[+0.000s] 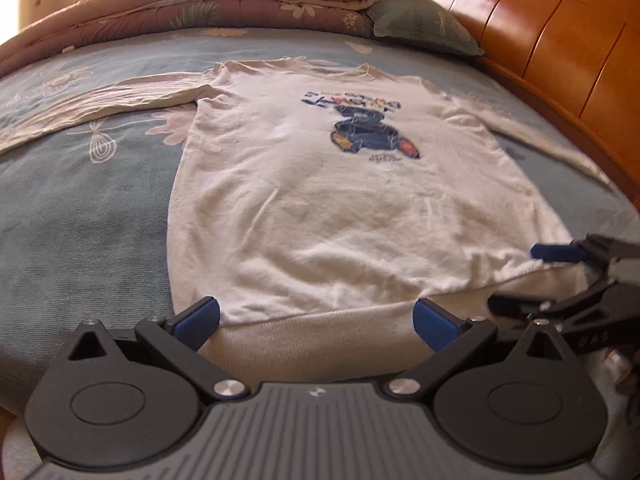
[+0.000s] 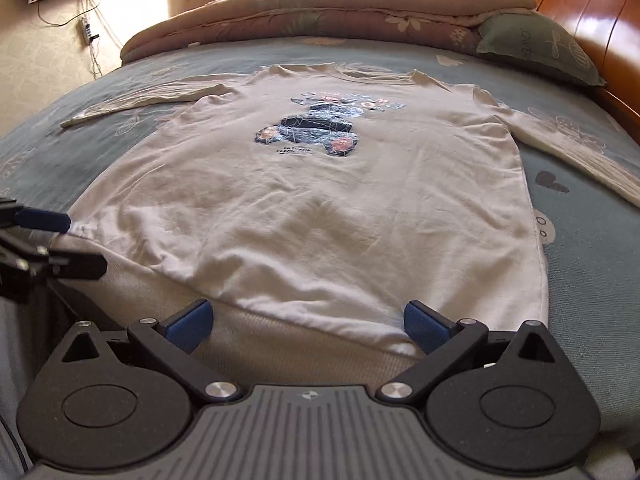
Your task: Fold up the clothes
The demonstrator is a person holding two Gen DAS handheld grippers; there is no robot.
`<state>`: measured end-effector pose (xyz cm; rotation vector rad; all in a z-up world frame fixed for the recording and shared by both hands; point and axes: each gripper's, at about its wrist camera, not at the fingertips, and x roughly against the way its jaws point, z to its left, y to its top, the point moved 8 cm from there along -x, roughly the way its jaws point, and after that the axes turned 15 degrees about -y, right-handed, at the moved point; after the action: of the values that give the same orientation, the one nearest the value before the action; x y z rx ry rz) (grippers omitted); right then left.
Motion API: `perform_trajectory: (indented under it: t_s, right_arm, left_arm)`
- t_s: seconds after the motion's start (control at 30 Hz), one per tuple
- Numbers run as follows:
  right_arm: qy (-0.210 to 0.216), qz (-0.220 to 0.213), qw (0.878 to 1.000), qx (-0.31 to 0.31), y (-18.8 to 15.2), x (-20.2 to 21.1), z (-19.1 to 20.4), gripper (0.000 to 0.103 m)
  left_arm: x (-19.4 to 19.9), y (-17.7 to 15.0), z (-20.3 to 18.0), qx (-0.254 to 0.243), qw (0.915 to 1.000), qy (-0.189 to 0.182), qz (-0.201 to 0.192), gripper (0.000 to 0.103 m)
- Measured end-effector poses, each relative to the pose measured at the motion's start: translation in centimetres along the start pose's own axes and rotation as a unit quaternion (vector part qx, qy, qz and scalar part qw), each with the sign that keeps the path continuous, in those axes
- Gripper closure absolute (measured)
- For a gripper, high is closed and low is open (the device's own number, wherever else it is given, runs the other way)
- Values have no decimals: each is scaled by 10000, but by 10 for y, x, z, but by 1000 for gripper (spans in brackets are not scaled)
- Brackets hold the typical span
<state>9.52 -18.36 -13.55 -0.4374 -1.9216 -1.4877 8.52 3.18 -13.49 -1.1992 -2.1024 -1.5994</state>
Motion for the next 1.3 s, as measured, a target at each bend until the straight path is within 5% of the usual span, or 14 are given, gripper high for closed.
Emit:
perform_trajectory:
  t_s: [0.17,0.4,0.53,0.67,0.97,1.13,1.3]
  right_arm:
    - [-80,-286,9995,-71,-5,4,0,0]
    - [-41,-385,9992,-74,-6,4,0,0]
    - [-10,-523,9986,-113,-8,5,0,0]
    - [25,-556,9983,-158,-7,4,0,0]
    - [-105,-554,9981,-255,-8,3,1,0]
    - [-231,-464,9980,-351,-5,2,2,0]
    - [-261,-381,9982,-388,-3,0,2,0]
  left_arm:
    - [-11,30,6,193,9988,-342,-284,1]
    - [-3,15,58,1258,9910,-263,-368,1]
    - [21,33,72,1017,9944,201,-211,1]
    - [23,58,55,879,9952,-272,-340,1]
    - [-78,92,-18,-99,9923,-1228,88,1]
    - [-118,80,-28,-276,9858,-1637,252,1]
    - [-117,65,-28,-811,9779,-1929,-35,1]
